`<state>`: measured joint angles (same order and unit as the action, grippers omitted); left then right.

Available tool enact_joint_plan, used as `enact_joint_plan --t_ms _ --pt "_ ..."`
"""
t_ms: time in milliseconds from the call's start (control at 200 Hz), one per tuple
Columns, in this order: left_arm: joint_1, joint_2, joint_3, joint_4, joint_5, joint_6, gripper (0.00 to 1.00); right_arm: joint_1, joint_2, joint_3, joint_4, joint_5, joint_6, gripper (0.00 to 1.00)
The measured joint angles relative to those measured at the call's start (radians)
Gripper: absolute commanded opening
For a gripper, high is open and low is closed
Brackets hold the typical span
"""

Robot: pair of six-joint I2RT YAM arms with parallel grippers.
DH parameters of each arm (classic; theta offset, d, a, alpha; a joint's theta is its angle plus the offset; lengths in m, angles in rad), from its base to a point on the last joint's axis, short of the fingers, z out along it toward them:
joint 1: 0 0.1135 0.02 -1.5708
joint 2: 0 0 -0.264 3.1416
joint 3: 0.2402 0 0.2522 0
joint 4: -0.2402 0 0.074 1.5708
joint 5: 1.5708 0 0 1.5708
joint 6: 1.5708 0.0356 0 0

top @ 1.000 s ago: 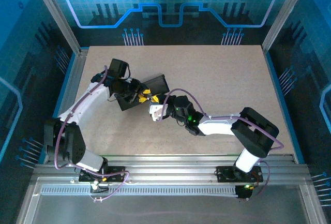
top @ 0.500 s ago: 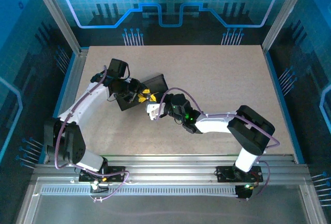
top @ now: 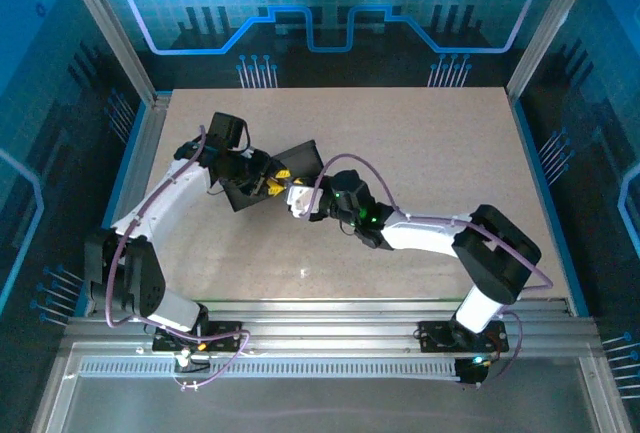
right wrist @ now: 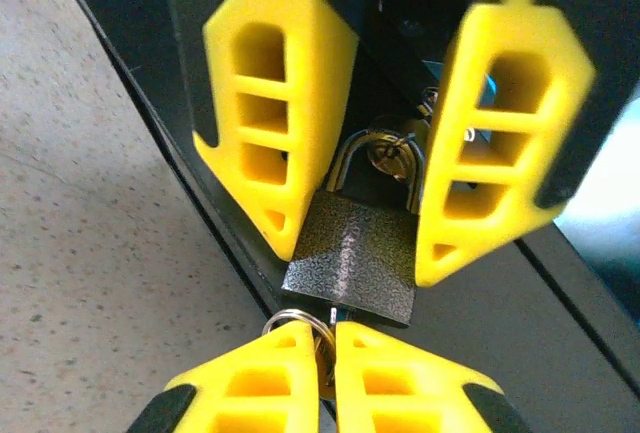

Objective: Unlock the padlock with the key

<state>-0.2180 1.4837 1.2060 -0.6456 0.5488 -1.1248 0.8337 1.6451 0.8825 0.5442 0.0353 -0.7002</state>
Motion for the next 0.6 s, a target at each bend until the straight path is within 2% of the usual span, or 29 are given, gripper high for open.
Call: enact_joint_plan --t_ms 375,410,460,600 --pt "0.000 -0.024 -0.010 0.034 0.060 0.006 0.01 -0.077 -0.031 0.029 -0.108 -0.146 0.309 0.05" --pt "0.000 -0.024 -0.013 0.035 0.063 0.006 0.04 -0.080 -0.031 0.029 -0.111 -0.157 0.334 0.05" --pt "0.002 -0.024 -0.018 0.039 0.069 0.006 0.14 -0.084 -0.031 0.029 -0.117 -0.171 0.367 0.05" --pt "0.006 -0.025 -0.020 0.049 0.077 0.006 0.28 -0.095 -0.031 0.039 -0.138 -0.206 0.443 0.05"
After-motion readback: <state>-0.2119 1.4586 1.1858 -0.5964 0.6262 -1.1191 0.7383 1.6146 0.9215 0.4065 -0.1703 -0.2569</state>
